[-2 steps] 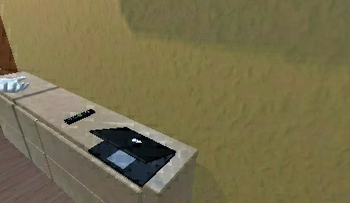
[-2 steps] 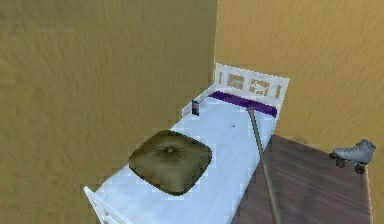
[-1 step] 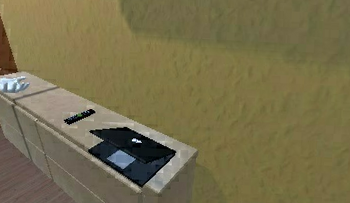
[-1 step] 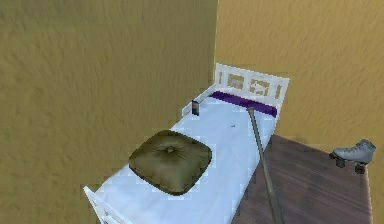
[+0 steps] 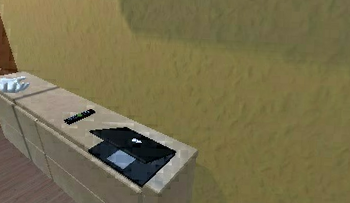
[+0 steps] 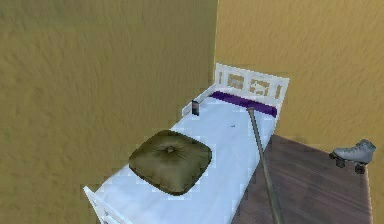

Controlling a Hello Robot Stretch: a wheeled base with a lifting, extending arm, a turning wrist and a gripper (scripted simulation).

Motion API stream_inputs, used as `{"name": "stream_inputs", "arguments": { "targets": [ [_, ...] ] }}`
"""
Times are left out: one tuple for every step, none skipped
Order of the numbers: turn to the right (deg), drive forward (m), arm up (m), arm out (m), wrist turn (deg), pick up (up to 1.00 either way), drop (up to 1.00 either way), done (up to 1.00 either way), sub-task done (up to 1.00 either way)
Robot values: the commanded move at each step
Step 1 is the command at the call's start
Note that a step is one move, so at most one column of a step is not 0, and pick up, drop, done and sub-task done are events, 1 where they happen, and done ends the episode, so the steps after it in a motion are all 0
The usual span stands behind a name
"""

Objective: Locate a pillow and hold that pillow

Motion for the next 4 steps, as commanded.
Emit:
{"name": "stream_inputs", "arguments": {
  "targets": [
    [0.0,0.00,0.00,0.36,0.0,0.00,0.00,0.00,0.00],
    [0.0,0.00,0.00,0.00,45.0,0.00,0.00,0.00,0.00],
    [0.0,0.00,0.00,0.00,45.0,0.00,0.00,0.00,0.00],
    [0.0,0.00,0.00,0.00,45.0,0.00,0.00,0.00,0.00]
  ]
}}
